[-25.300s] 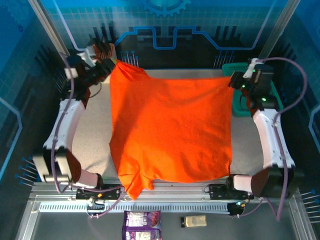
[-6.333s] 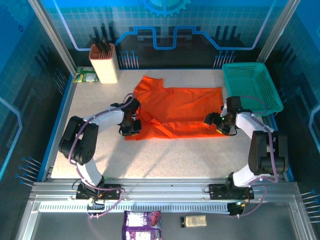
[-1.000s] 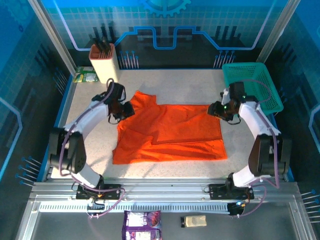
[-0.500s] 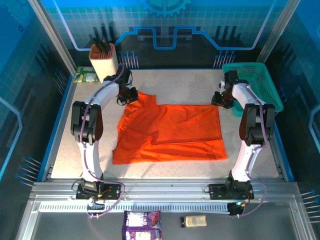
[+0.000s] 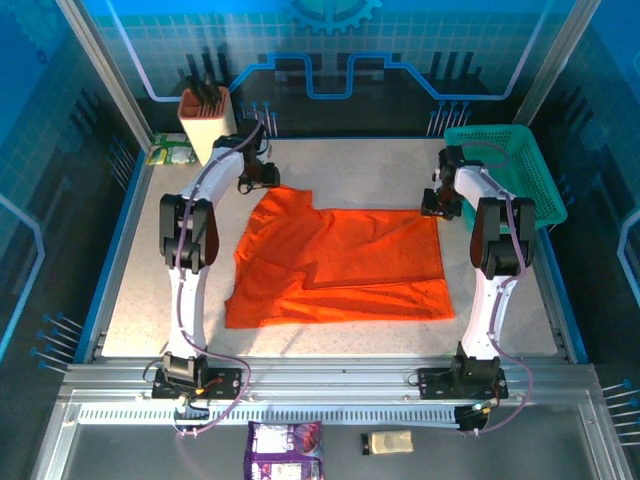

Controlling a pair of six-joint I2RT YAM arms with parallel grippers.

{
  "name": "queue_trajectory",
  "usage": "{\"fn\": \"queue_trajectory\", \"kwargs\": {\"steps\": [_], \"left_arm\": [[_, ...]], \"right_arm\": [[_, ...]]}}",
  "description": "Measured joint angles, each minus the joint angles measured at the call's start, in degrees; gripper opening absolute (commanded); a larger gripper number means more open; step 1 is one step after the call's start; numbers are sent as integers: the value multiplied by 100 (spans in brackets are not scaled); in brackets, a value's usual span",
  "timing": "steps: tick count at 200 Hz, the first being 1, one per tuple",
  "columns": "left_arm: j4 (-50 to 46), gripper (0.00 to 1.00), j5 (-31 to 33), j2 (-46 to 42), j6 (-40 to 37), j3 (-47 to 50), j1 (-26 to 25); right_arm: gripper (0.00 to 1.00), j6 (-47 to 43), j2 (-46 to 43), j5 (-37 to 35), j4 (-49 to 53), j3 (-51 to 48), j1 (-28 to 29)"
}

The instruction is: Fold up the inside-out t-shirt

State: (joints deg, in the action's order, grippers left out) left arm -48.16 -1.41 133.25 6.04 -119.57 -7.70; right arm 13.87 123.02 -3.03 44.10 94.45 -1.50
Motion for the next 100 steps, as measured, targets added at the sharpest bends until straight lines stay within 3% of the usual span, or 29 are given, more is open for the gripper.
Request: {"fn": "queue_trajectory", "kwargs": {"steps": [51,100], "left_arm": [[-380,40,177,898,-599,-1362,0],[-590,35,208,1537,-793,-1919,0]], "right_arm": [[36,-2,2,-44,63,170,4],[36,-4,0,-114,258,282,26]]}}
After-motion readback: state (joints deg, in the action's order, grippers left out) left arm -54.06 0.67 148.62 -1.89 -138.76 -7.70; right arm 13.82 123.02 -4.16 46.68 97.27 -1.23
